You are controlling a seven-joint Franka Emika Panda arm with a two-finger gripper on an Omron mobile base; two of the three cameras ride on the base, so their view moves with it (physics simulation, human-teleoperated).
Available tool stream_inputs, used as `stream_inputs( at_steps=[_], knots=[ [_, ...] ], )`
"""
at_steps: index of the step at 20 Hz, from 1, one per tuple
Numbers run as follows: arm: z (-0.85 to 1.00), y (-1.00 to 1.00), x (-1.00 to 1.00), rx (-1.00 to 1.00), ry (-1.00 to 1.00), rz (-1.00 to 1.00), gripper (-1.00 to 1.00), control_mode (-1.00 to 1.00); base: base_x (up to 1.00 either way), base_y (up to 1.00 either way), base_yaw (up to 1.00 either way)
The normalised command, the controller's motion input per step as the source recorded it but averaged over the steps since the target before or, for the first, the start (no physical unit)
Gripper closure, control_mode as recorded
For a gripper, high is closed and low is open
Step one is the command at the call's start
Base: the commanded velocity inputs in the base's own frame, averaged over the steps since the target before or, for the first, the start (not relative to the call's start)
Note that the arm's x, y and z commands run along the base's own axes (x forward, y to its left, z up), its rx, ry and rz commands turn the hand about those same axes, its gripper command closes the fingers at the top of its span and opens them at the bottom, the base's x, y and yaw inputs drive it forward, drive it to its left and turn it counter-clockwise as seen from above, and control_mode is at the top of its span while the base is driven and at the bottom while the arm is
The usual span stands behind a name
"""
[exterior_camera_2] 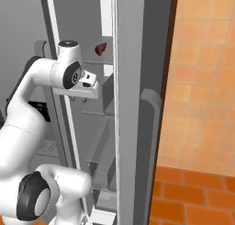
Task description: Place one potato and one fish in each tupperware on the nearby counter, to pack two identical lunches.
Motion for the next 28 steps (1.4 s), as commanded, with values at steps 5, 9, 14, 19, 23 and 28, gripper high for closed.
stream_inputs(
  at_steps=[5,9,14,19,23,28],
  knots=[
    [-0.21,-0.33,-0.06,0.00,-0.16,0.00,-1.00,-1.00,0.00,0.00,0.00],
    [-0.50,-0.25,-0.09,-0.03,-0.21,-0.01,-1.00,-1.00,0.00,0.00,0.00],
    [-0.61,-0.43,0.20,-0.03,-0.03,-0.21,-1.00,-1.00,0.00,0.00,0.00],
    [-0.24,-0.33,0.86,0.00,0.01,-0.06,-1.00,-1.00,0.00,0.00,0.00],
    [-0.03,-0.02,0.94,0.02,0.04,0.00,-1.00,-1.00,0.00,0.00,0.00],
    [-0.06,-0.26,0.75,0.04,0.00,0.01,-1.00,-1.00,0.00,0.00,0.00]
  ],
)
